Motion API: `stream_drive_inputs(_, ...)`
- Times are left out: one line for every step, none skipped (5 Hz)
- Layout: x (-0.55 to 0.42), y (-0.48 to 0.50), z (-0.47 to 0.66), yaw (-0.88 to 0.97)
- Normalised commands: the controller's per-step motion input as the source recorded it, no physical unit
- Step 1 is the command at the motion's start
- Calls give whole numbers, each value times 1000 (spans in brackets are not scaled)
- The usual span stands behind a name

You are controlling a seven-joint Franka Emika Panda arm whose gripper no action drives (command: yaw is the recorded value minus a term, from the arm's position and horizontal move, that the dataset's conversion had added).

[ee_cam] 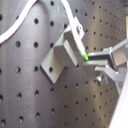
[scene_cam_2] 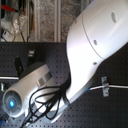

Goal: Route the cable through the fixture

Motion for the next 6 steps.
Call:
stream_drive_inputs(-142,-18,34,0)
stream_drive_inputs(3,0,99,0)
stream_drive_inputs(-44,-43,160,-49)
stream_drive_inputs(23,-21,158,-123)
stream_drive_inputs(-1,4,148,-111)
stream_drive_inputs(-43,94,183,-97)
